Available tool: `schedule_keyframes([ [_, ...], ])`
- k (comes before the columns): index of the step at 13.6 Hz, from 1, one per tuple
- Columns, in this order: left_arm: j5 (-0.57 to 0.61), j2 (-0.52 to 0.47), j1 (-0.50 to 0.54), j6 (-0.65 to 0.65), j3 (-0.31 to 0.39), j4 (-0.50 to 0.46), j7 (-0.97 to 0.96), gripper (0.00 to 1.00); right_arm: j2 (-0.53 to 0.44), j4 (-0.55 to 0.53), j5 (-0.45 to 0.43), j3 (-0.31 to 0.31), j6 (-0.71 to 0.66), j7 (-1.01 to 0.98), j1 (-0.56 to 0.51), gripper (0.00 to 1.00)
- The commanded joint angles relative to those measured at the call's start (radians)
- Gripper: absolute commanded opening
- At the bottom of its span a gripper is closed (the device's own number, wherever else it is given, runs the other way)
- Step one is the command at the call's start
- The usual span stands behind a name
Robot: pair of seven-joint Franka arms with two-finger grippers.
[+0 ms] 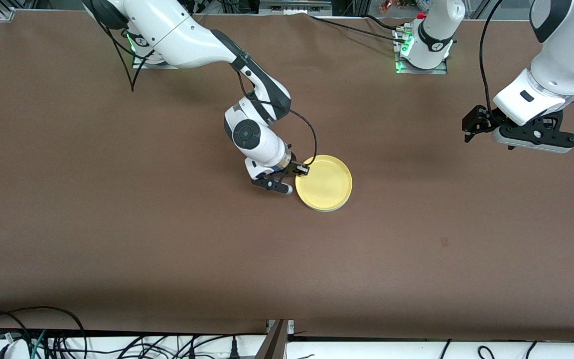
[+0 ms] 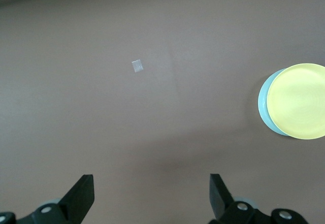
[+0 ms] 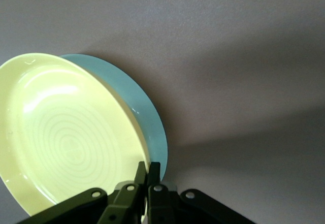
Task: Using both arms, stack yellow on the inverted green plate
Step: 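Carry the yellow plate onto the inverted green plate with the right gripper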
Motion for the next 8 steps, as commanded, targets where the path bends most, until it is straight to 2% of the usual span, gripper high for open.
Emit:
schedule_keyframes([
  [1,0.031,-0.012,0.003,-0.008,-0.005,0.004,0.012,1.00,-0.003,0.002,-0.003,-0.009,0.008,0.018,0.010,0.00],
  [4,0.031,-0.012,0.003,-0.008,-0.005,0.004,0.012,1.00,0.001,0.002,-0.003,-0.009,0.008,0.019,0.013,0.00],
  [5,0.030,-0.012,0.003,-0.008,-0.005,0.004,0.012,1.00,0.001,0.002,-0.001,-0.009,0.008,0.026,0.013,0.23],
  [6,0.031,-0.012,0.003,-0.008,-0.005,0.004,0.012,1.00,0.000,0.002,-0.004,-0.012,0.008,0.030,0.013,0.99],
  [8,0.030,-0.012,0.003,-0.008,-0.005,0.004,0.012,1.00,-0.011,0.011,-0.021,-0.044,-0.001,0.023,0.006,1.00],
])
